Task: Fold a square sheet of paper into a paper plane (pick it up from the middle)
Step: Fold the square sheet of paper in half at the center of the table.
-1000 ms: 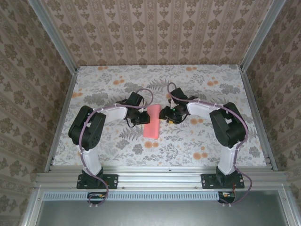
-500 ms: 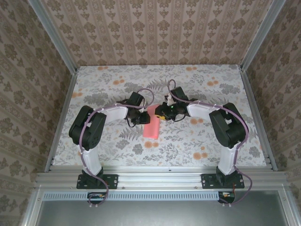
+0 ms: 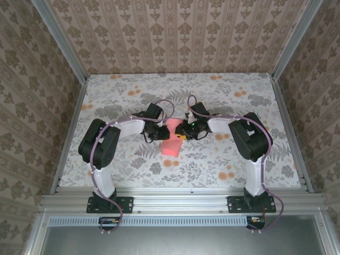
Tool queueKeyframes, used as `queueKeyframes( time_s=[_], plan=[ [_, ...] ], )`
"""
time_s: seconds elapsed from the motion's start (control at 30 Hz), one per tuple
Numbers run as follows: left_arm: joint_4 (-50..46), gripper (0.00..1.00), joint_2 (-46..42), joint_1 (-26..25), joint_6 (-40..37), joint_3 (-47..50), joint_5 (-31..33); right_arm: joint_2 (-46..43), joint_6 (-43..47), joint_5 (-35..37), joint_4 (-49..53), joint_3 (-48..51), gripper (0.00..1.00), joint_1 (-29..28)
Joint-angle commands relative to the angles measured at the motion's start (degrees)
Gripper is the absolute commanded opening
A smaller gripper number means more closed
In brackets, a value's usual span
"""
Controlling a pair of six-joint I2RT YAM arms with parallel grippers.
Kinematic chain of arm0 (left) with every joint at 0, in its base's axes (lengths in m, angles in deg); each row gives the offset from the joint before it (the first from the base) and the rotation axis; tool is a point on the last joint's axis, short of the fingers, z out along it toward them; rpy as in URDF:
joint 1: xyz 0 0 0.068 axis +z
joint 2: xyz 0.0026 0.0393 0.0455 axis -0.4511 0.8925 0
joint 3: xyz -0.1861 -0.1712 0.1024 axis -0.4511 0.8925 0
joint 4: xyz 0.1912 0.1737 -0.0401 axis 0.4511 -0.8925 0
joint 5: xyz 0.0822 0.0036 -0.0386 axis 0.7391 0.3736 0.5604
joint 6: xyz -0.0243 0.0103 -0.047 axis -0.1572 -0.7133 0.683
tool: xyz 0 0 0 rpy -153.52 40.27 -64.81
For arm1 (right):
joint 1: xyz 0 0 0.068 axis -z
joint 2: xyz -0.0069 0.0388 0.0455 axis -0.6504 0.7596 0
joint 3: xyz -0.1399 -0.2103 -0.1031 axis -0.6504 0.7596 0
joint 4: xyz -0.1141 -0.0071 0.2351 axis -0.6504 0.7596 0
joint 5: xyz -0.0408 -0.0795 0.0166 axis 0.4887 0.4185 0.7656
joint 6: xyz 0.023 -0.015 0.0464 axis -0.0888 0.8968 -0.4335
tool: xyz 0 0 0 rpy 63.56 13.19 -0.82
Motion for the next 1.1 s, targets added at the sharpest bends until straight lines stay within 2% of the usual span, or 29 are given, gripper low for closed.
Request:
queueKeyframes(
  time_s=[0.0, 0.3, 0.4, 0.53, 0.7, 1.07],
  plan=[
    [-4.50, 0.21, 4.78, -0.10, -1.93, 0.94, 5.04, 0.61, 2.56, 1.30, 3.26, -1.29, 0.29, 0.22],
    [-5.20, 0.21, 5.22, -0.10, -2.38, 0.61, 5.21, -0.15, 6.66, 6.20, 9.44, -1.02, 0.28, 0.53],
    [-5.37, 0.21, 5.15, -0.10, -2.36, 0.70, 5.34, -1.36, 5.10, 4.43, 7.54, -1.15, 0.24, 0.35],
    [-5.31, 0.21, 5.41, -0.10, -2.35, 0.66, 5.17, -3.20, -0.79, -0.56, -0.01, -0.08, 0.22, -0.70],
    [-5.35, 0.21, 5.50, -0.10, -2.26, 0.50, 5.03, -1.34, -2.89, -1.05, -1.11, 0.08, 0.21, -2.20],
    [-5.82, 0.21, 5.57, -0.10, -2.79, 0.79, 5.15, -0.77, 2.53, 3.35, 8.04, 2.05, 0.18, -2.41]
  ],
)
